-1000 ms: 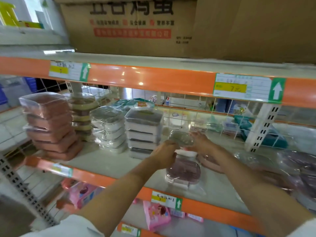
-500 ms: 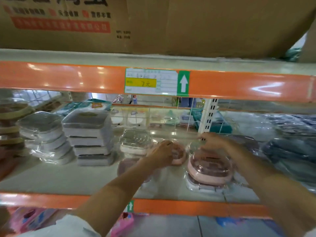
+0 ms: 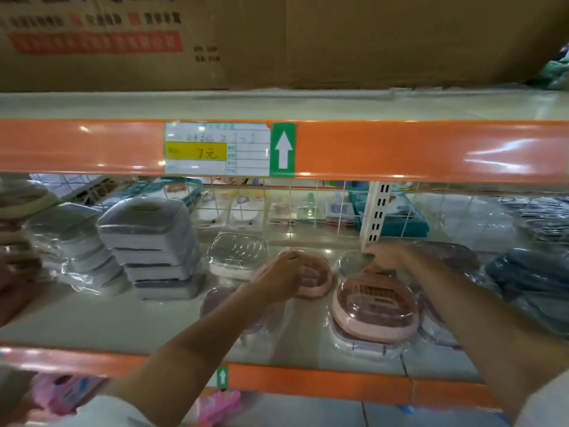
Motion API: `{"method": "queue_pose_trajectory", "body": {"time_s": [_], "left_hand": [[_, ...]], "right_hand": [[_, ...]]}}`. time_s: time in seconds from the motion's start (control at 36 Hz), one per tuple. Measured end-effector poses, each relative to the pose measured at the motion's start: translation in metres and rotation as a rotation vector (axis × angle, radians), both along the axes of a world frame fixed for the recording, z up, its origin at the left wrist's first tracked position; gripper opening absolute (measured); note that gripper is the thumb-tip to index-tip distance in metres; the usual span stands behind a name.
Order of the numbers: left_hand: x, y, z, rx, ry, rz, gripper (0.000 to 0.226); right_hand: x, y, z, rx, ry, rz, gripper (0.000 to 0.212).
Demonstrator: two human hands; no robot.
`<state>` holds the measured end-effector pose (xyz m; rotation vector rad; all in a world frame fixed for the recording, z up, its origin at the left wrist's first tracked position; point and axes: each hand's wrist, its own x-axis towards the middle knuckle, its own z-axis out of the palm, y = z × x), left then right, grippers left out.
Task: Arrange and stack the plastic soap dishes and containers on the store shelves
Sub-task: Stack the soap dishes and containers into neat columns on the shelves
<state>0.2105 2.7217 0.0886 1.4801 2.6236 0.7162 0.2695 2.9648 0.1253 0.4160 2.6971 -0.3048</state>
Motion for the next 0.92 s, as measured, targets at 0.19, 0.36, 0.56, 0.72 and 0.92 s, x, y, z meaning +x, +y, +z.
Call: {"method": "queue_pose_trajectory", "body": {"time_s": [0.19, 0.36, 0.56, 0.72, 0.92], "left_hand": [[0.019, 0.008, 0.0, 0.016, 0.093, -0.092, 0.027], [0.023, 0.016, -0.004, 0.014, 0.08, -0.179, 0.038], [0.005, -0.003, -0.001, 0.084, 0.136, -0.12, 0.033], [0.002, -0.026, 0.007, 0.249, 0.059, -0.22, 0.051], [0.006, -0.067, 0.013, 0.11, 0.186, -0.019, 0.042]], "right_hand": [[-0.001, -0.007, -0.006, 0.019, 0.063, -0.03, 0.049], [-0.001, -0.01, -0.009, -0.022, 0.161, -0.067, 0.068], [0.0, -0.011, 0.01, 0.008, 0.352, -0.086, 0.08], [-0.005, -0.04, 0.029, -0.117, 0.424, -0.086, 0.104], [-0.028, -0.114, 0.031, -0.226, 0.475, 0.039, 0.099]]}}
